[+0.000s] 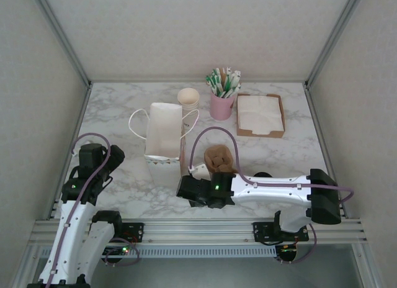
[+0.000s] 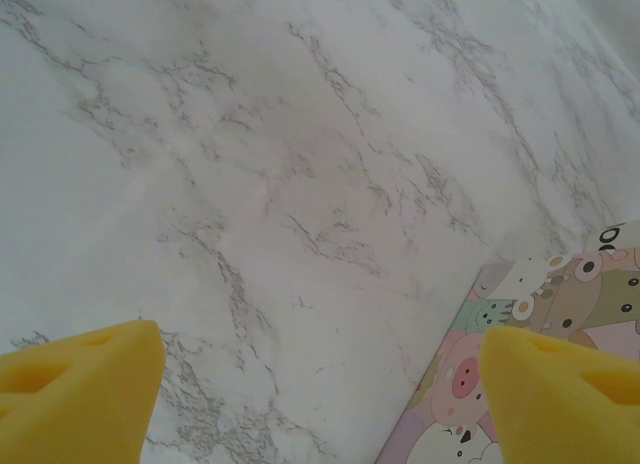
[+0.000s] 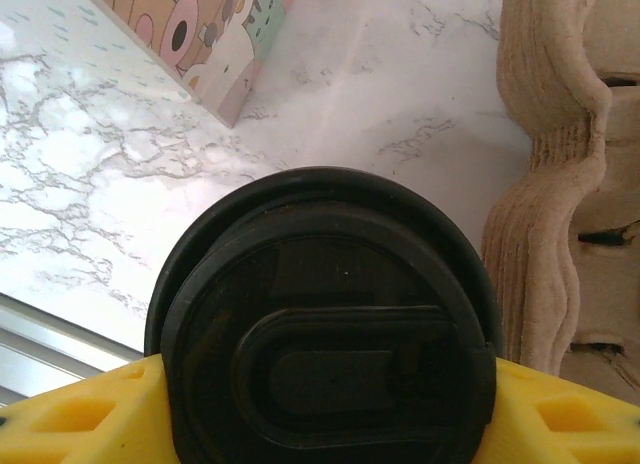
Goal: Pack the takeout coffee
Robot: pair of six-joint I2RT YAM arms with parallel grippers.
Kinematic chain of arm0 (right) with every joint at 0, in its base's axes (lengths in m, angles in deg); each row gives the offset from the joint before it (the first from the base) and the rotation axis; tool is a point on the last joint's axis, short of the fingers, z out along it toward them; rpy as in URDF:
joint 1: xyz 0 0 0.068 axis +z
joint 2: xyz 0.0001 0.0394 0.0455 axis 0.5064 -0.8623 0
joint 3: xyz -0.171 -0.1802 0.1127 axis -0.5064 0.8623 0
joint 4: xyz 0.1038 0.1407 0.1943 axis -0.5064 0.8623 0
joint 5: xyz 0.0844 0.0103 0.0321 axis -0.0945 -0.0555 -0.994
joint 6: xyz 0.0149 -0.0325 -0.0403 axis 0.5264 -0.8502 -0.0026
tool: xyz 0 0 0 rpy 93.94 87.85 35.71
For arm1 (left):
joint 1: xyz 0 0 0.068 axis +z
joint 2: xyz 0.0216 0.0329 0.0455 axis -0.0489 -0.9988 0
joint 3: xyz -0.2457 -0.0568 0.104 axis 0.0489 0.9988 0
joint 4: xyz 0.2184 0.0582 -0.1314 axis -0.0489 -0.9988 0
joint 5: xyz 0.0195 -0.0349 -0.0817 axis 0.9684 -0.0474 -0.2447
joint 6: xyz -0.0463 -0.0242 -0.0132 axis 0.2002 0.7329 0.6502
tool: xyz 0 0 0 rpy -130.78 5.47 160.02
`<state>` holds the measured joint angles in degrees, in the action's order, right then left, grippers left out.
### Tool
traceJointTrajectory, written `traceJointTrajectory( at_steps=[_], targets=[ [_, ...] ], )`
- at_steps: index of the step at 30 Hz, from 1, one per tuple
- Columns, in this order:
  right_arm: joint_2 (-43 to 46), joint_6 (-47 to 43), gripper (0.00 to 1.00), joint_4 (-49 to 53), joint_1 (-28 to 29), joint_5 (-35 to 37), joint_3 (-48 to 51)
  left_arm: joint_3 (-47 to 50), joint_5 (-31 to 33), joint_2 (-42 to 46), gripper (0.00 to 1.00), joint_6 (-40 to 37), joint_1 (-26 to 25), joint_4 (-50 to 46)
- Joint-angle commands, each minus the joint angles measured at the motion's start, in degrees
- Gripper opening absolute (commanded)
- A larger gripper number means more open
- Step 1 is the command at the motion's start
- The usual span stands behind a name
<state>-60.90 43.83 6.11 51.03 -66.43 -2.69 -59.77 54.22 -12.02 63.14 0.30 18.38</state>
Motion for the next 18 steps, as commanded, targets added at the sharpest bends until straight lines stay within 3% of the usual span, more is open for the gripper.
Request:
traceJointTrajectory(
  at_steps=[1,4,10,18],
  targets=[
    [-7.3,3.1,0.58,5.6,1.0,-3.6,7.0,0.3,0.4,0.7,0.82,0.1,0.4,-0.6],
    [-8.9,2.6,0.58,9.0,1.3,-2.3,4.5,0.4,0.4,0.7,0.82,0.1,0.4,-0.6],
    [-5.3,3.3,0.58,4.4,-0.4,-6.4,0.8,0.3,0.2,0.9,0.82,0.4,0.4,-0.9],
    [-7.8,1.9,0.69,9.2,-1.1,-0.8,-7.7,0.1,0.0,0.8,0.82,0.2,0.4,-0.8]
  ],
)
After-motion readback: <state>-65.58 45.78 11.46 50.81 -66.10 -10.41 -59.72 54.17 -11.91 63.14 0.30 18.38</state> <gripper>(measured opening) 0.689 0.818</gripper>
